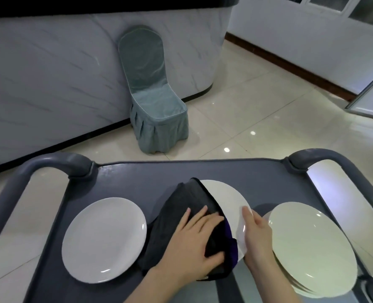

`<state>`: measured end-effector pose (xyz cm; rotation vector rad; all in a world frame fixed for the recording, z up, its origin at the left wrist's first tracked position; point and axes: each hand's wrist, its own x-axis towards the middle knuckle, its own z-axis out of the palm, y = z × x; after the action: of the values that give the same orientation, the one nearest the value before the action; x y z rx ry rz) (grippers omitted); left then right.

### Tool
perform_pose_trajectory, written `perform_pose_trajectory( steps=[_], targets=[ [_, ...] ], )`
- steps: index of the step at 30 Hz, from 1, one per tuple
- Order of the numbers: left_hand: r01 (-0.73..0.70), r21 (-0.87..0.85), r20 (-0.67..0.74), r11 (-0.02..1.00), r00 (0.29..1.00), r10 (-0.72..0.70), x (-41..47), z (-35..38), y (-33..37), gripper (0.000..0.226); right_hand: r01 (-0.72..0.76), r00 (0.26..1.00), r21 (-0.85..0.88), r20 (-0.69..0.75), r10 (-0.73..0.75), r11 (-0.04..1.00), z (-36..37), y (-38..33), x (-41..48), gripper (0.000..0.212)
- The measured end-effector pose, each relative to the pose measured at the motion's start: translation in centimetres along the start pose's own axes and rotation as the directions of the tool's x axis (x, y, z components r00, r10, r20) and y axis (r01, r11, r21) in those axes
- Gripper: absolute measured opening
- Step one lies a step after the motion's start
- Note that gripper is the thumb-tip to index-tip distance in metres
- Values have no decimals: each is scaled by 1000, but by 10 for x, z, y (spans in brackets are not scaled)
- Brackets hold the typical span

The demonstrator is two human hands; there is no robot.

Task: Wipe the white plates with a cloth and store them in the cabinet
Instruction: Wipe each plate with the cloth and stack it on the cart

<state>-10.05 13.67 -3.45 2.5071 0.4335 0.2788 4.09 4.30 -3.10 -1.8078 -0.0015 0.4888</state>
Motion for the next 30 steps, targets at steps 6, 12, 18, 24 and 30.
perform_pose_trajectory(
  steps=[6,12,18,24,30],
  targets=[
    [148,18,-100,989,984,-146,0,-9,14,65,68,993,39,95,-72,997,2,-20,12,32],
    [-103,169,-22,980,994,108,6,9,36,47,95,991,51,90,-99,994,-15,-21,24,39],
    [67,244,-48,967,997,-57,60,7,16,61,162,975,17,153,-163,987,-17,-14,12,35],
    [105,236,-157,966,985,-69,34,13,22,55,61,995,188,67,-75,980,-42,-32,37,34],
    [18,-81,-108,997,994,-27,25,29,52,40,62,996,155,49,-70,986,-47,-33,36,57]
  ],
)
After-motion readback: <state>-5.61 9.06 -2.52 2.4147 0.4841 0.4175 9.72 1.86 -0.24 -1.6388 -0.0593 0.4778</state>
